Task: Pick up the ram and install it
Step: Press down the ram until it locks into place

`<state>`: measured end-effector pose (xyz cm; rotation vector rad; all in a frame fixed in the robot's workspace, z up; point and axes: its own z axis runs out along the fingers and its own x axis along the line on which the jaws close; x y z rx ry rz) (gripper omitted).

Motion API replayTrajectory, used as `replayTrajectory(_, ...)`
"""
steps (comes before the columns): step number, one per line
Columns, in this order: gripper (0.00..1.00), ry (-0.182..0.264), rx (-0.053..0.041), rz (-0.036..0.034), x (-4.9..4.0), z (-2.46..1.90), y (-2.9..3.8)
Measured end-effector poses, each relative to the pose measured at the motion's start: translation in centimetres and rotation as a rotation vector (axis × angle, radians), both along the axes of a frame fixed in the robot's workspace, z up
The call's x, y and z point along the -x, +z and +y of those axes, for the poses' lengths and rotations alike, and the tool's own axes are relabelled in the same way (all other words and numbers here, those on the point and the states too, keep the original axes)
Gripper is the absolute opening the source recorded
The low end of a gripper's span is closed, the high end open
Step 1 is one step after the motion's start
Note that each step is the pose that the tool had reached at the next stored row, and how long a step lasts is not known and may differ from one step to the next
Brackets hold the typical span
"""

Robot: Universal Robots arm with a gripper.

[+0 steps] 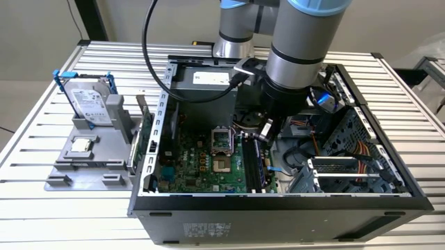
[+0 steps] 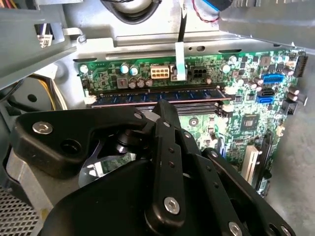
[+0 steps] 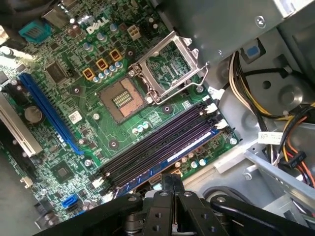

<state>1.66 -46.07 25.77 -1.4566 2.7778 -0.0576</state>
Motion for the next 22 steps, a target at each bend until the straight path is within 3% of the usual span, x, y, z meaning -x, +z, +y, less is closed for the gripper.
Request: replayTrajectory(22,0.00,0.213,0.0001,0.0000,0.04,0.00,-0.13)
